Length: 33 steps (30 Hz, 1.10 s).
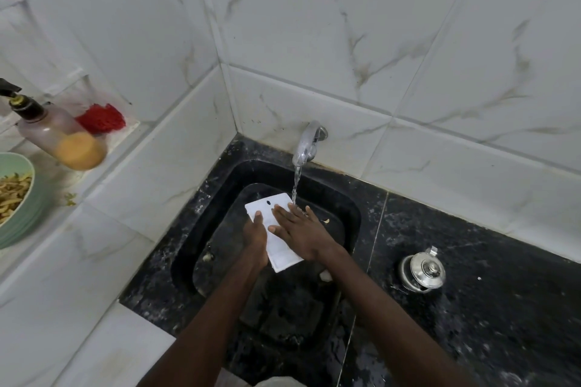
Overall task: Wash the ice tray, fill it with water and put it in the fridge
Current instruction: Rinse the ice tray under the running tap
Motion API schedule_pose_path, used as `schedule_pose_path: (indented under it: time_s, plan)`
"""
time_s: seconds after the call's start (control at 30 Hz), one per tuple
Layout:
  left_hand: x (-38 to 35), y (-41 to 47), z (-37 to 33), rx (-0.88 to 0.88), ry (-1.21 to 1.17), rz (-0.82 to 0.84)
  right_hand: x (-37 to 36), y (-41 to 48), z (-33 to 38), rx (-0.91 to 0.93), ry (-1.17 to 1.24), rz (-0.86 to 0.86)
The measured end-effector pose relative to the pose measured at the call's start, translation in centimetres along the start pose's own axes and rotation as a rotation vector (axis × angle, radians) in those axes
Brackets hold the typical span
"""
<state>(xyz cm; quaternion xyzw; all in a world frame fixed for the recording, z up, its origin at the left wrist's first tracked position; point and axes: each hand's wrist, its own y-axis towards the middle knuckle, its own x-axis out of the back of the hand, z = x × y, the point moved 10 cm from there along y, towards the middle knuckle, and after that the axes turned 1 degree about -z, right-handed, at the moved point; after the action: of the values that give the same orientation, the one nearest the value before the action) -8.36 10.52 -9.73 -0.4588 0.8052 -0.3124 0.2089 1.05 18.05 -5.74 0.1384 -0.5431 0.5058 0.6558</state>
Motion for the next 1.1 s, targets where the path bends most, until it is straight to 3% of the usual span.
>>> schedule_pose_path:
  time_s: [0.1, 0.23, 0.37, 0.43, 0.5, 0.67, 0.77, 0.97, 1.1]
  plan:
    - [-0.8, -0.4, 1.0, 0.014, -0.006, 0.062, 0.9, 0.9, -0.6, -0.006, -0.072, 0.001]
    - [-1.1, -0.2, 1.0, -0.004, 0.024, 0.063, 2.8, 1.7, -2.3, -0.146, 0.092, -0.056]
    - [-0.6, -0.6, -2.2, -0.163, 0.045, 0.0, 2.7, 1.2, -4.0, -0.282, 0.311, -0.124]
    - [-0.4, -0.7, -3.9, -0.275, 0.175, 0.013, 1.8, 0.6, -4.8, -0.336, 0.5, -0.151]
    - [0.0, -0.6, -5.1, -0.405, 0.458, -0.004, 0.6, -0.3, -5.7, -0.4, 0.725, -0.164]
    - [-0.3, -3.9, -5.4, -0.766, 0.829, 0.115, -3.1, -2.4, -6.9, -0.708, 1.587, -0.222]
    - [-0.5, -6.4, -4.1, -0.96, 0.862, 0.256, -4.3, -2.7, -6.7, -0.725, 1.728, -0.219]
    - [-0.3, -8.7, -3.3, -0.962, 0.914, 0.412, -4.6, -4.7, -7.0, -0.621, 1.799, -0.286]
    - [-0.1, -8.4, -4.2, -0.916, 0.878, 0.399, -4.4, -5.8, -6.8, -0.565, 1.857, -0.276]
